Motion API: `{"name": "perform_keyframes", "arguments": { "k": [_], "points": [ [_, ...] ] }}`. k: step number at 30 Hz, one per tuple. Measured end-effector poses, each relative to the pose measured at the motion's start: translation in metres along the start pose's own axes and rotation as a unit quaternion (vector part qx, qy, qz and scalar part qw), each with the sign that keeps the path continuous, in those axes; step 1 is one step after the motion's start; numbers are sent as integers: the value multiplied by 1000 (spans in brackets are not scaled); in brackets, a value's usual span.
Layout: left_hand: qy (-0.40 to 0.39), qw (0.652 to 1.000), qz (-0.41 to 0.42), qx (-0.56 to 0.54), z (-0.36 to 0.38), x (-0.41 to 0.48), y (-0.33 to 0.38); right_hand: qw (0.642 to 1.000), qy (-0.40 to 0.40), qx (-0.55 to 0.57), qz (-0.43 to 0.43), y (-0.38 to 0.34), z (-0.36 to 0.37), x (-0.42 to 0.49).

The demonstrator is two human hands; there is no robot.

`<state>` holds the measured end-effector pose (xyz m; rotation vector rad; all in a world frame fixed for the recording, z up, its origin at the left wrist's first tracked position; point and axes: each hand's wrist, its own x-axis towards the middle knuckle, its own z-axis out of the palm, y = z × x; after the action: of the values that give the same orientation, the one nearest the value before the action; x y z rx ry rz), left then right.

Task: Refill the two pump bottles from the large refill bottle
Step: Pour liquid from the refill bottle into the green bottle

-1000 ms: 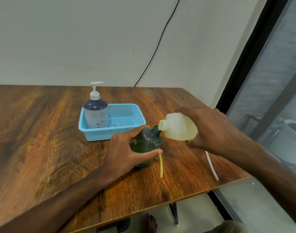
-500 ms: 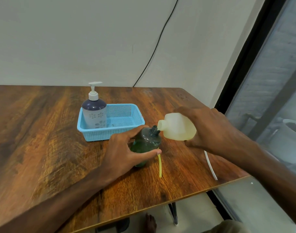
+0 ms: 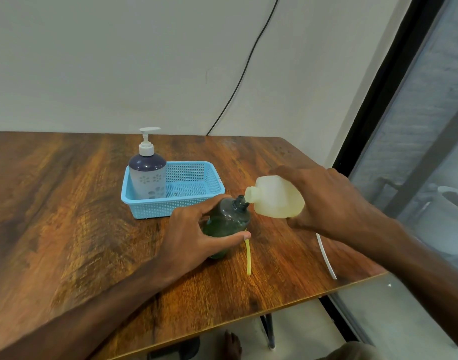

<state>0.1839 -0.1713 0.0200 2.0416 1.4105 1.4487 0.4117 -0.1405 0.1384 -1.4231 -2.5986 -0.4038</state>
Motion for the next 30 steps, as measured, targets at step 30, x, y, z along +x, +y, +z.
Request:
{"name": "perform_keyframes", "arguments": {
  "k": [30],
  "points": [
    [-3, 1000, -6, 0, 2, 0, -2, 1000, -8, -12, 5, -1, -3, -1]
  ]
}}
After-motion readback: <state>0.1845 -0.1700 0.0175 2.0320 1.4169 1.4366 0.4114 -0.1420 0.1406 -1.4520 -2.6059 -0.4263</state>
